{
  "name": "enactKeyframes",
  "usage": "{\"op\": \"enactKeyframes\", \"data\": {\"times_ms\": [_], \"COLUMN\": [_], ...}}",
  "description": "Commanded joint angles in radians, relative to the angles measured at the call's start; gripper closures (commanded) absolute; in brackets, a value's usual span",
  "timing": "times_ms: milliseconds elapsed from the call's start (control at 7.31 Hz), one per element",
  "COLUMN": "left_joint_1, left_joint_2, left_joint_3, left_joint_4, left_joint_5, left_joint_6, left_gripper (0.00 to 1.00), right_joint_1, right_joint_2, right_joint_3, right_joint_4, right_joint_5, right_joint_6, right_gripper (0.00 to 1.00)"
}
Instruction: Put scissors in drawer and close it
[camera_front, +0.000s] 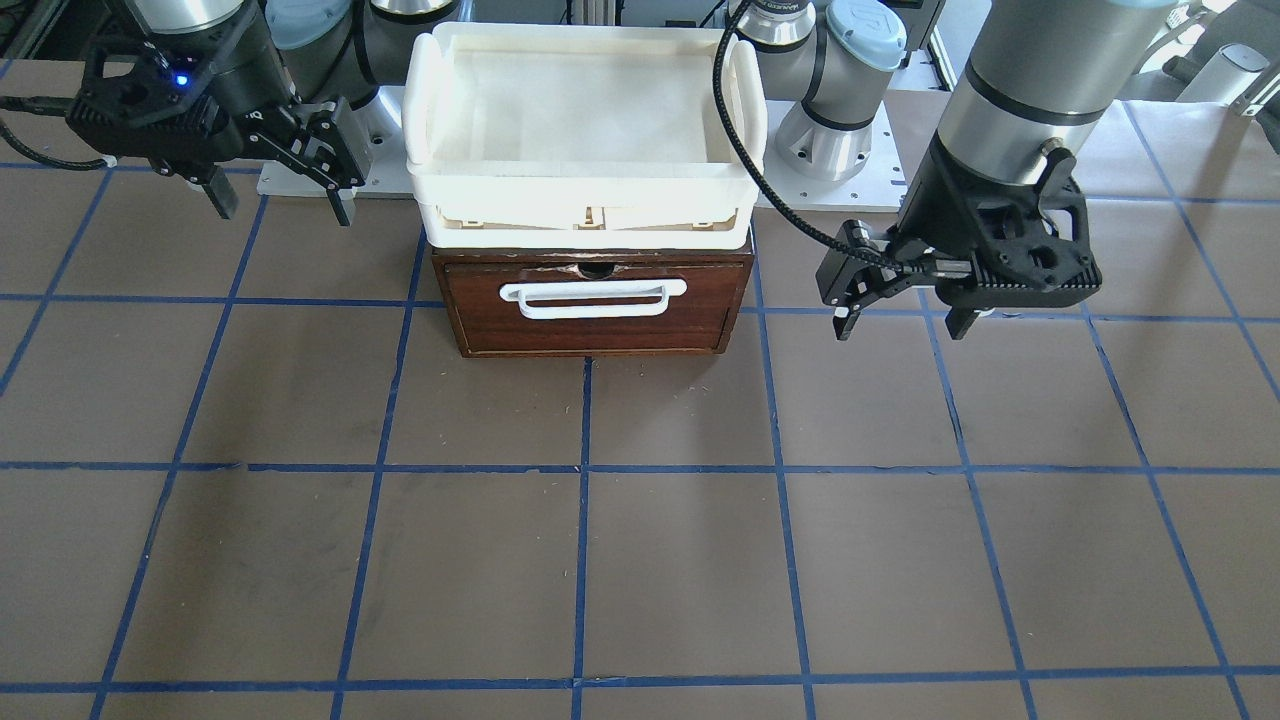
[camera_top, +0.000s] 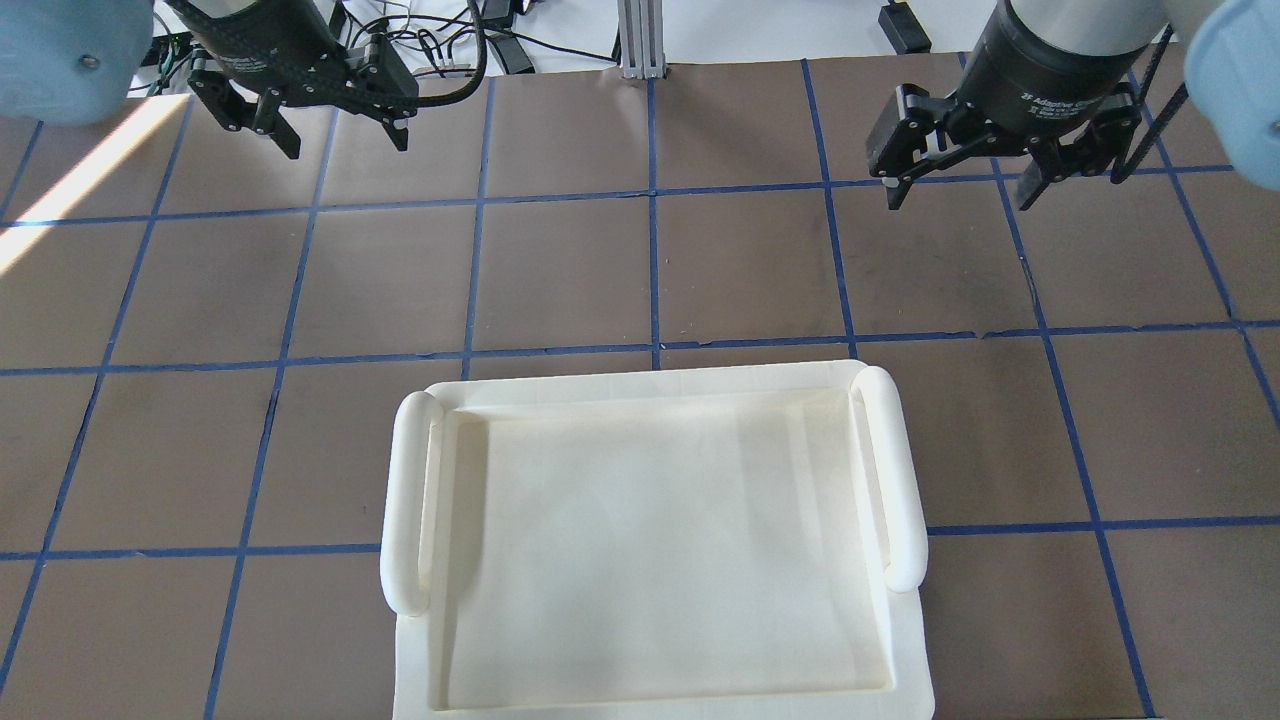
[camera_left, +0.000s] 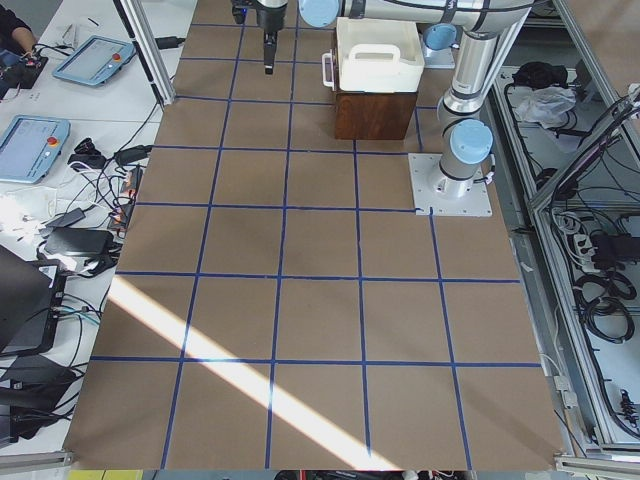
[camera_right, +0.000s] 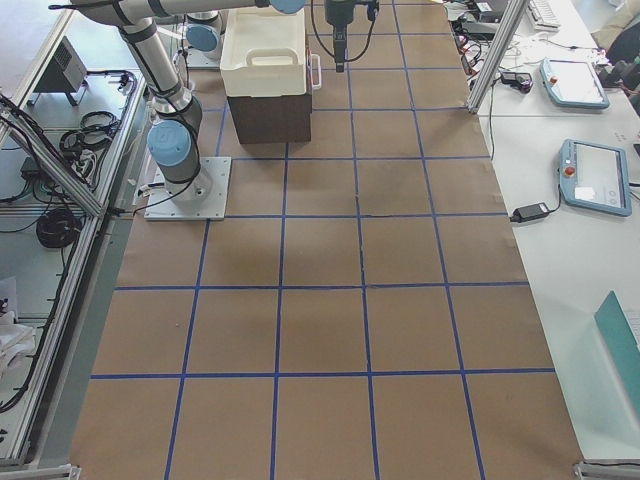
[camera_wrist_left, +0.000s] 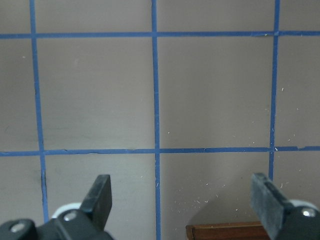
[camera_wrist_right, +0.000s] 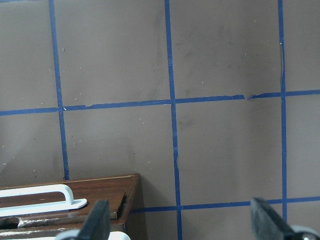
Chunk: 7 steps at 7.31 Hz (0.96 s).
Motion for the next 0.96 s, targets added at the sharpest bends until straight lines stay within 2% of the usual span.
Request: {"op": "enactKeyframes", "data": {"times_ms": [0, 137, 821], "left_joint_1": [0.039, 0.045, 0.041], "left_joint_2": [0.06, 0.064, 0.086], "left_joint_3": [-0.056, -0.084, -0.092], "left_joint_4": [-0.02, -0.017, -0.034], "left_joint_5": [-0.004, -0.005, 0.002], "left_joint_6": [0.002, 0.004, 0.001], "left_gripper": [0.0, 0.0, 0.0], "right_joint_1": [0.0, 0.0, 0.0], "right_joint_2": [-0.001, -0.007, -0.015], "right_joint_3": [0.0, 0.0, 0.011], "right_joint_4": [0.0, 0.0, -0.005], "right_joint_5": [0.001, -0.002, 0.004], "right_joint_6": [0.0, 0.0, 0.003], "right_gripper": [0.0, 0.0, 0.0]}}
